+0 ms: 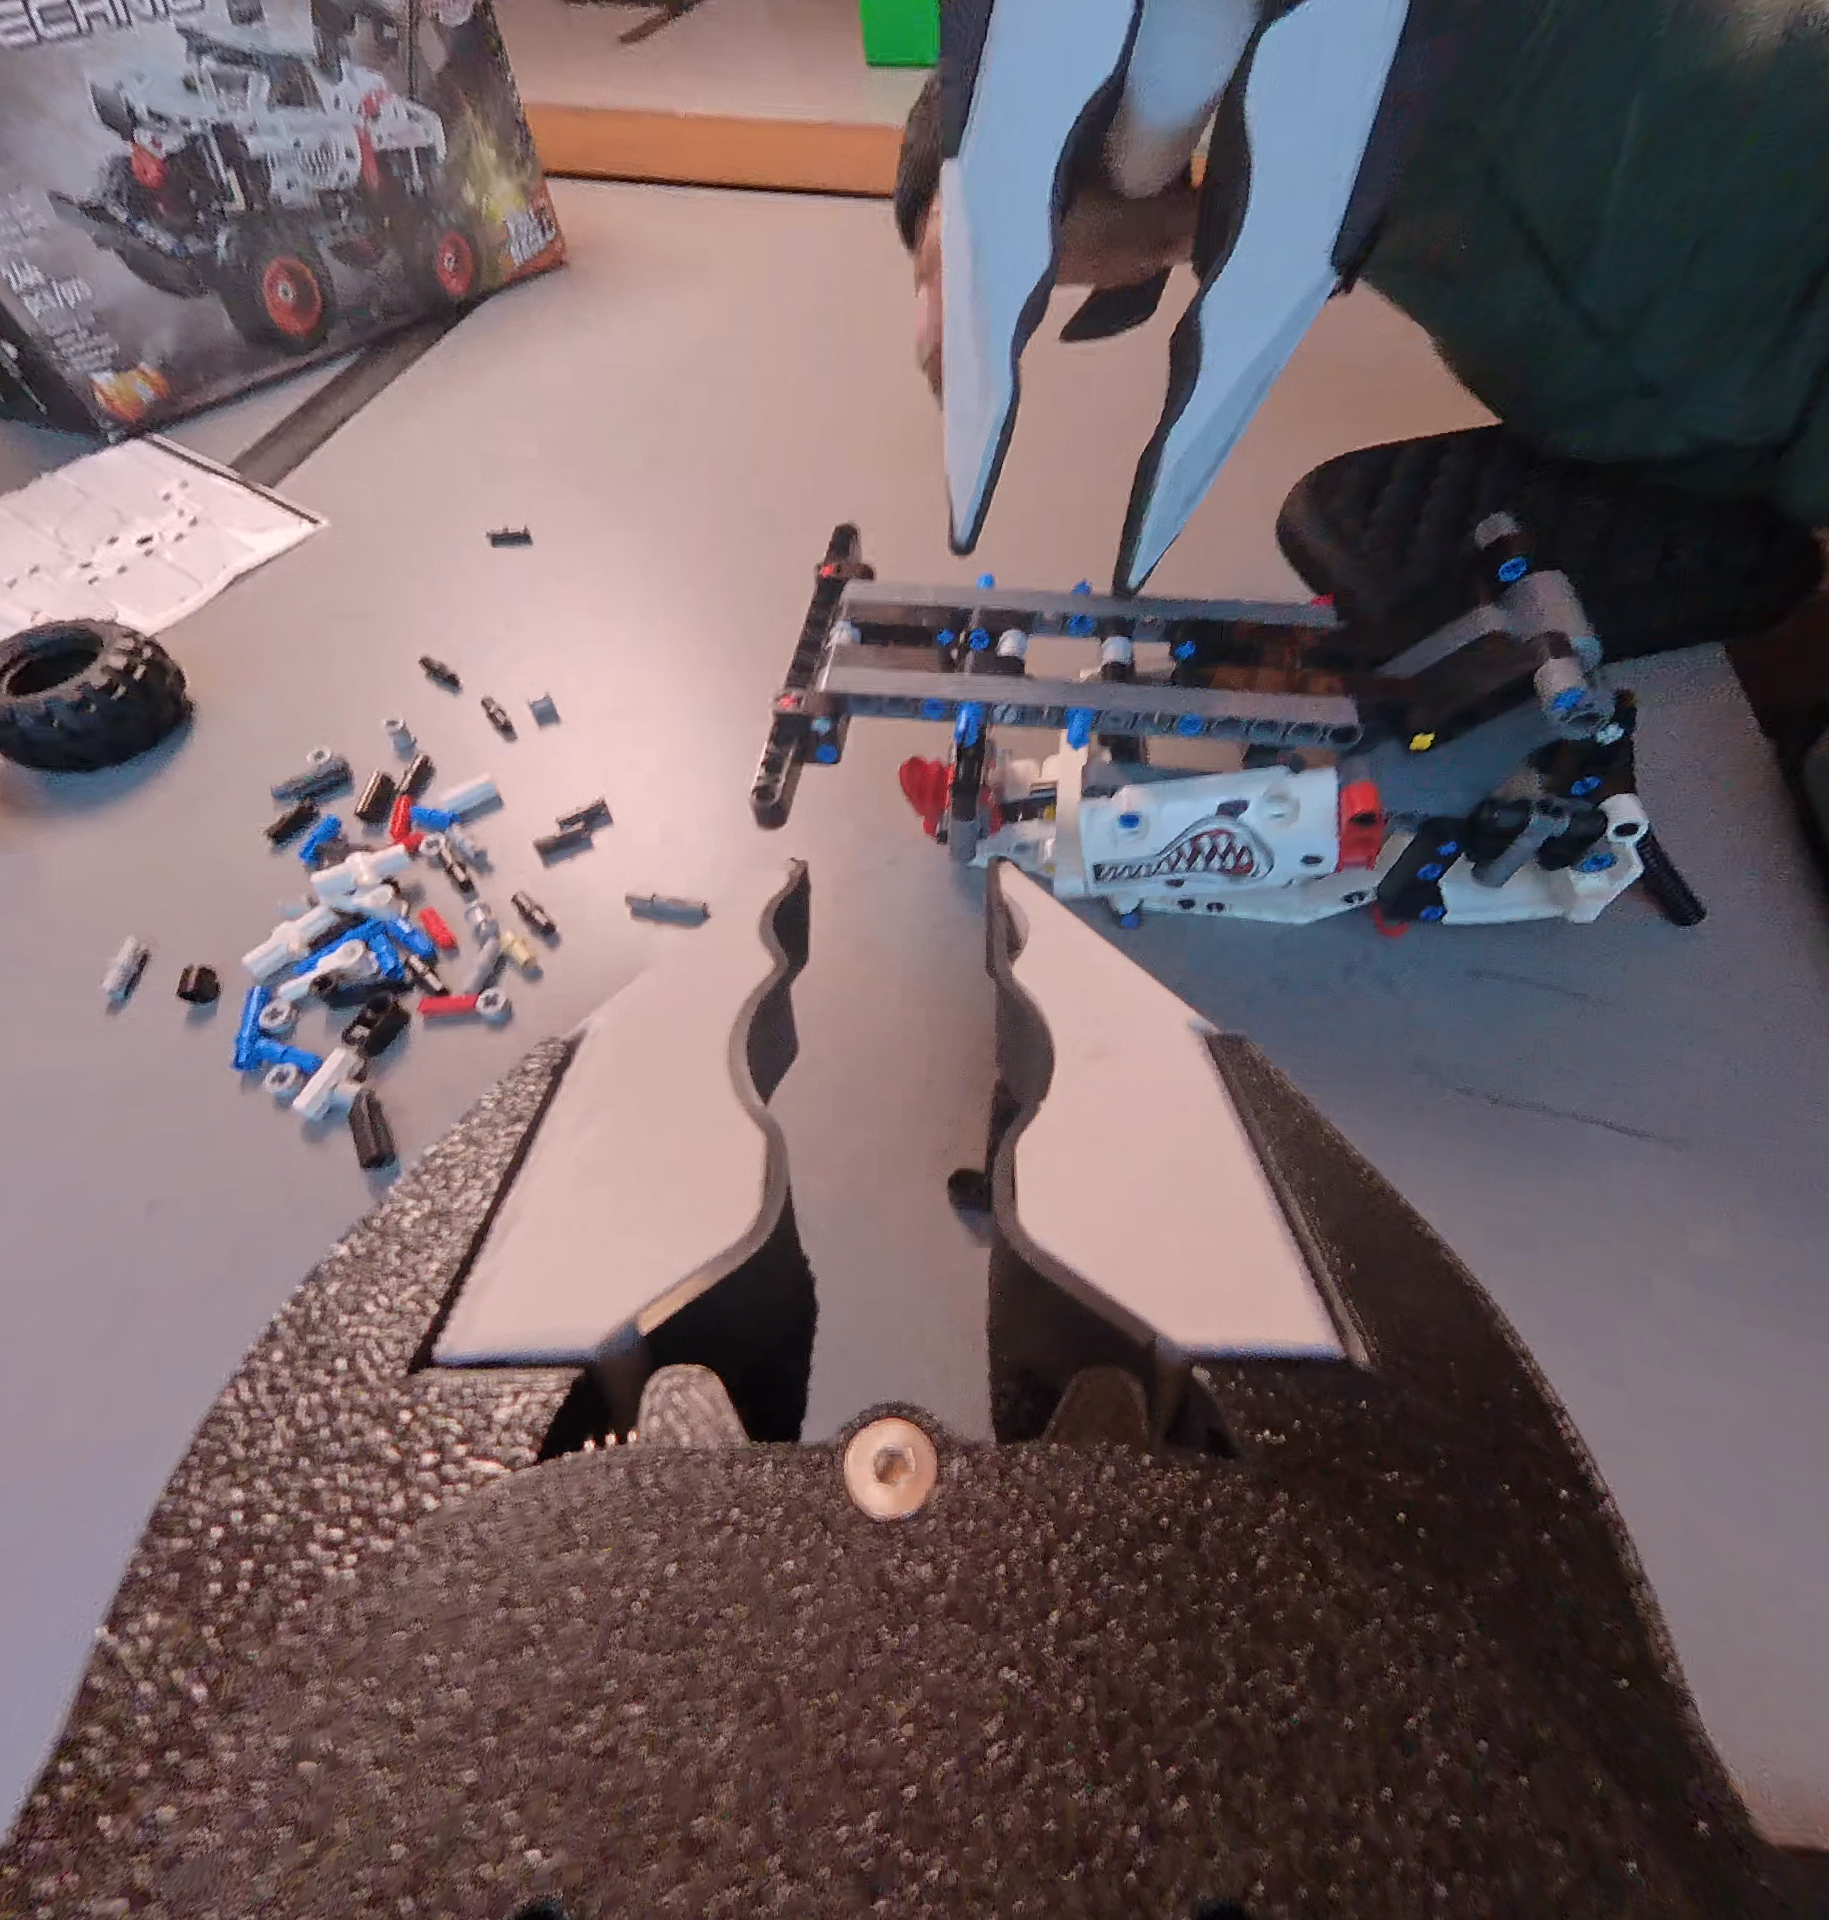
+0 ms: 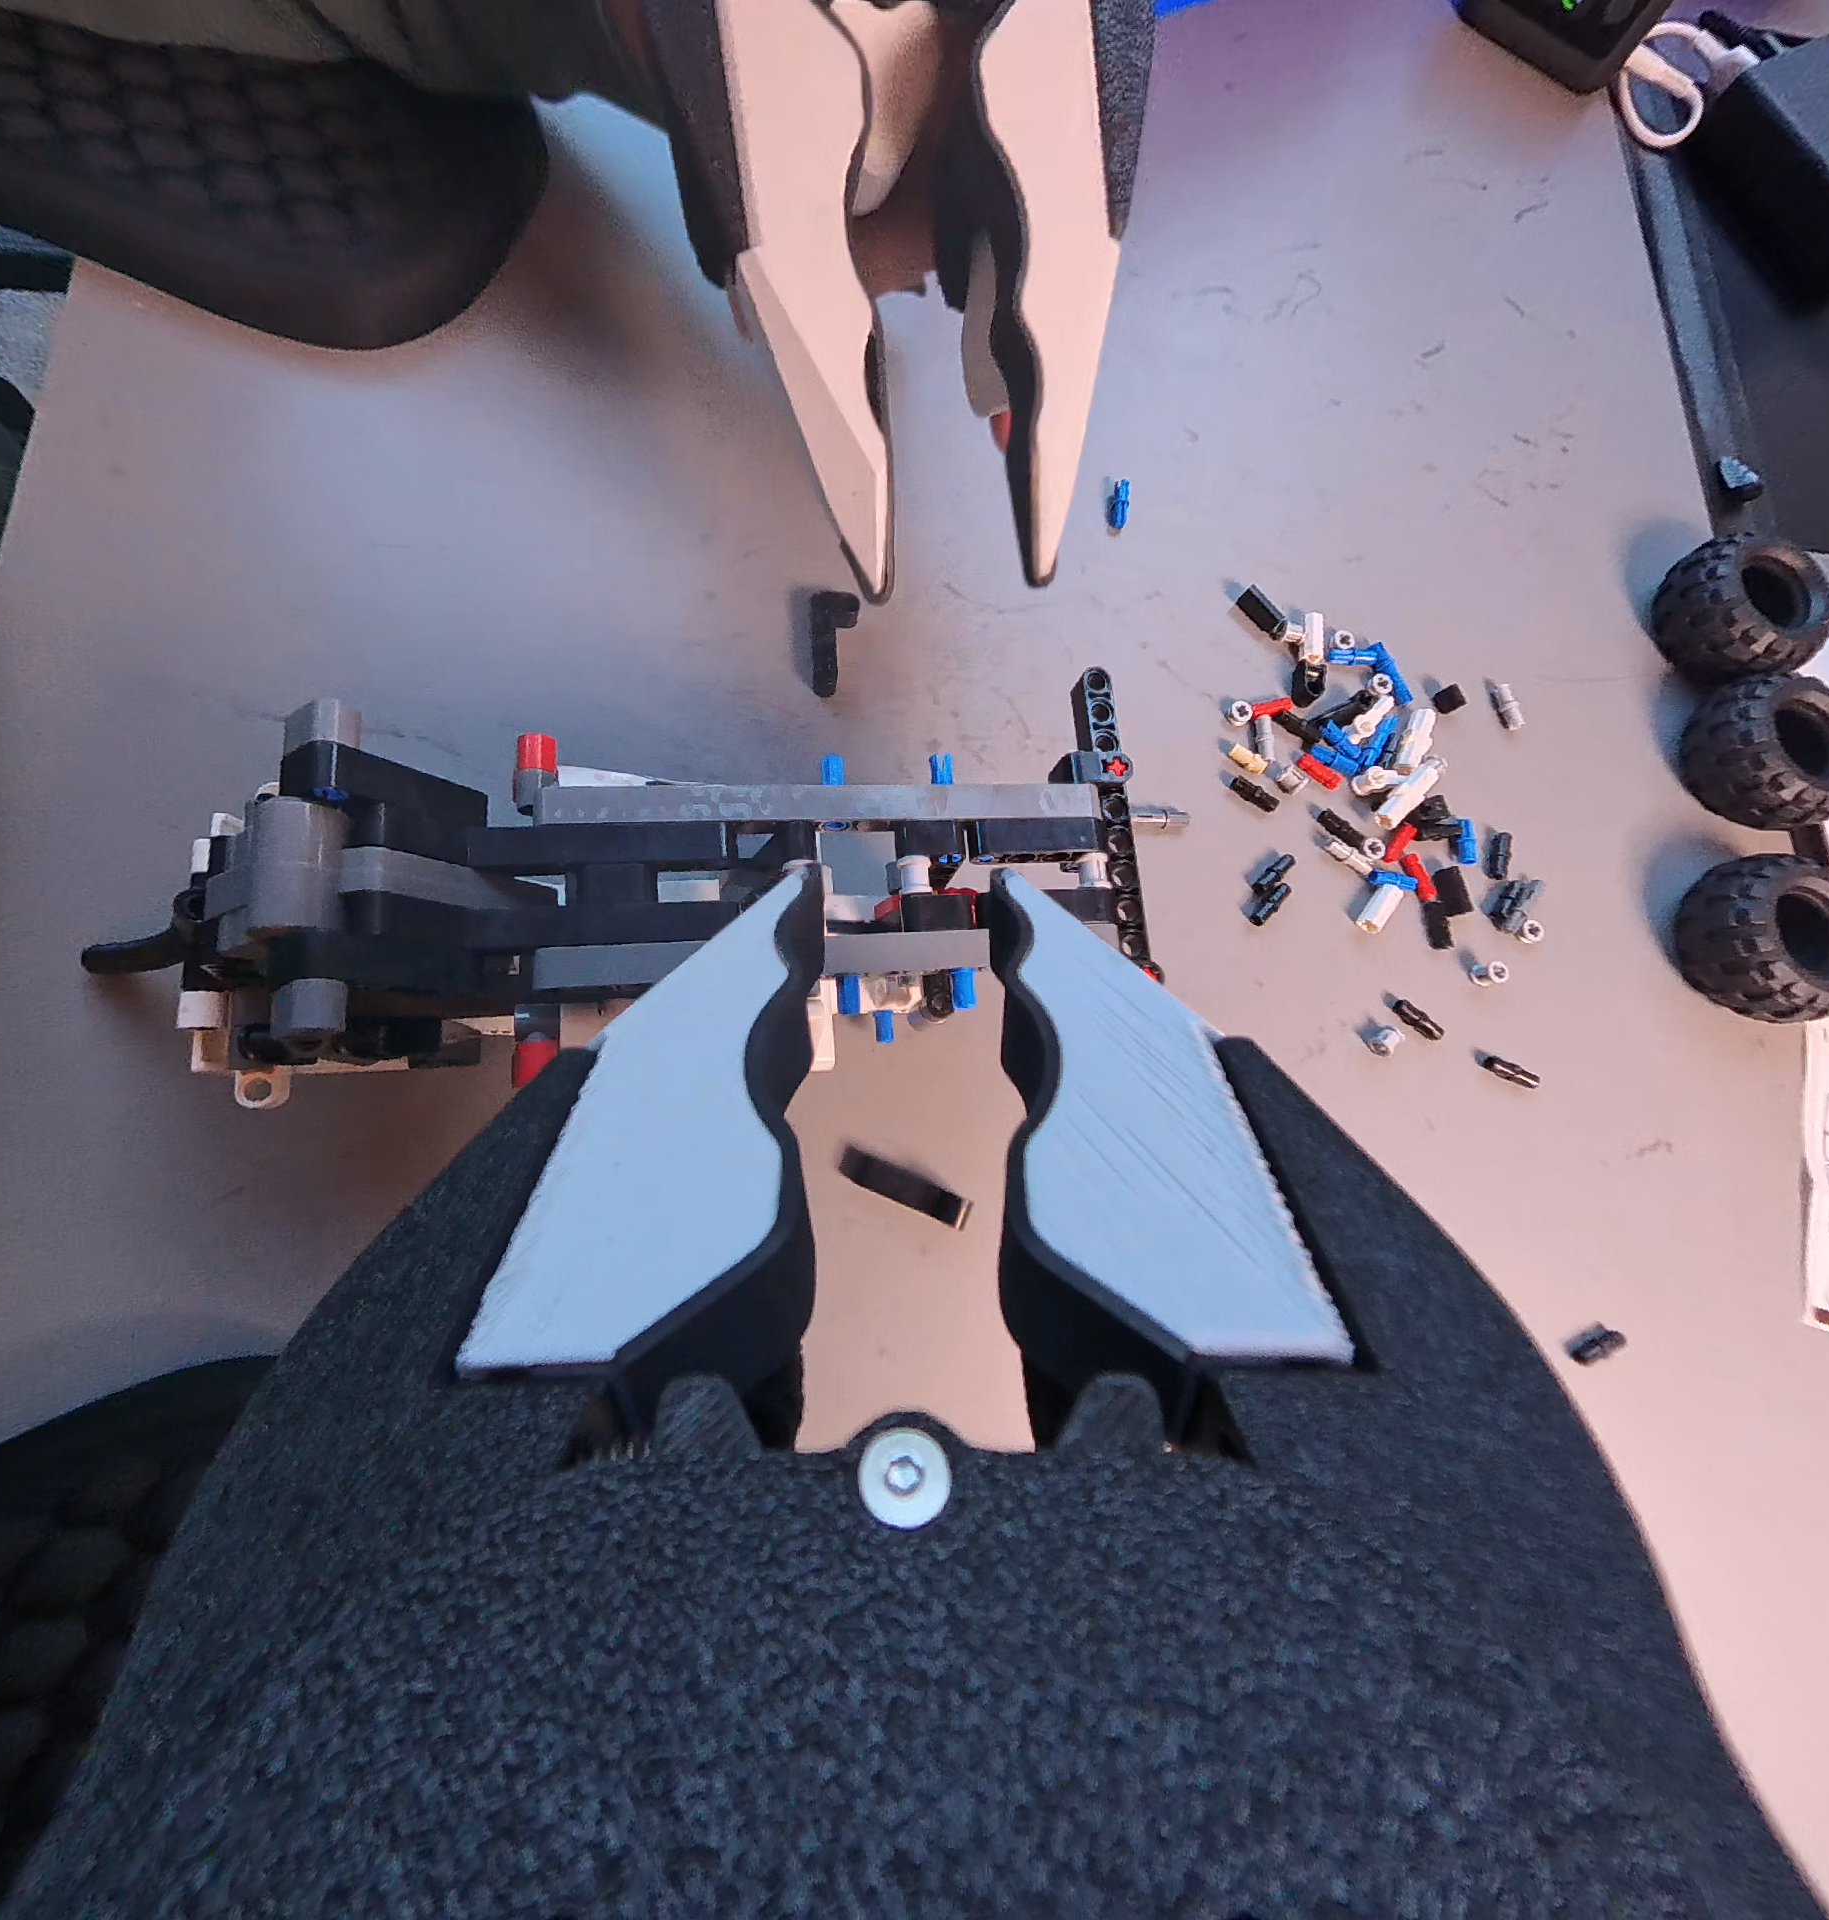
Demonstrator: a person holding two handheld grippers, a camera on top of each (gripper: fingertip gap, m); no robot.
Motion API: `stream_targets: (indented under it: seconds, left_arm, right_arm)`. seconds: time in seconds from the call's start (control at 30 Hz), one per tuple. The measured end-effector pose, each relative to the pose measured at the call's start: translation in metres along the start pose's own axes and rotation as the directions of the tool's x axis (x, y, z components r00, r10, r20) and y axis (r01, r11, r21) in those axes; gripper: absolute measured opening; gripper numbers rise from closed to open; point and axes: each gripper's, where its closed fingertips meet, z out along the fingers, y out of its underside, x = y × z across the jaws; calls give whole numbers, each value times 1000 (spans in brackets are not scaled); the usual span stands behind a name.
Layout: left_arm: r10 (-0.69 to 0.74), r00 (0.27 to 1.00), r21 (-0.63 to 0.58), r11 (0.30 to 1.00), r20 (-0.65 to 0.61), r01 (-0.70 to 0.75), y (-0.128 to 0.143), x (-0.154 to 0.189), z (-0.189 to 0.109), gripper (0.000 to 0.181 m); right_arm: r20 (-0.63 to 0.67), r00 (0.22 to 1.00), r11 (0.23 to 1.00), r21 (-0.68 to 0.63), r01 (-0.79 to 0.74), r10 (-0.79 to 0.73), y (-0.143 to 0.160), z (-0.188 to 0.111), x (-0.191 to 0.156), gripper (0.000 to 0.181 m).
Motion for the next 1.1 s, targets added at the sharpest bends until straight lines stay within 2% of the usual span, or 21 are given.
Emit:
stream_targets:
  seconds: [0.17, 0.33, 0.5, 0.73, 0.8, 0.97, 1.1]
  left_arm:
    - [78, 997, -18, 997, 22, -78, -11, 14, 24, 22]
    - [108, 994, -46, 993, 22, -107, -10, 15, 39, 17]
    - [117, 993, -45, 992, 20, -116, -11, 14, 40, 4]
    - [124, 992, -49, 991, 12, -123, -11, 17, 40, 7]
    - [122, 992, -44, 992, 11, -122, -11, 17, 40, 8]
    - [126, 992, -55, 991, 23, -124, -10, 16, 42, 9]
    - [123, 992, -68, 990, 32, -121, -11, 15, 42, 4]
  right_arm:
    - [3, 1000, 1000, 10, 7, -7, 1, 9, -2, 33]
    - [31, 999, 1000, 22, -18, 17, 0, 12, -5, 31]
    - [55, 998, 999, 26, -36, 34, 0, 12, -6, 32]
    - [43, 998, 999, -21, 42, -41, 0, 12, -14, 39]
    - [-8, 997, 995, -65, 80, -80, 1, 12, -12, 41]
    - [-89, 980, 975, -149, 163, -178, -1, 15, -10, 35]
    - [-77, 985, 975, -170, 142, -157, 0, 16, -16, 26]
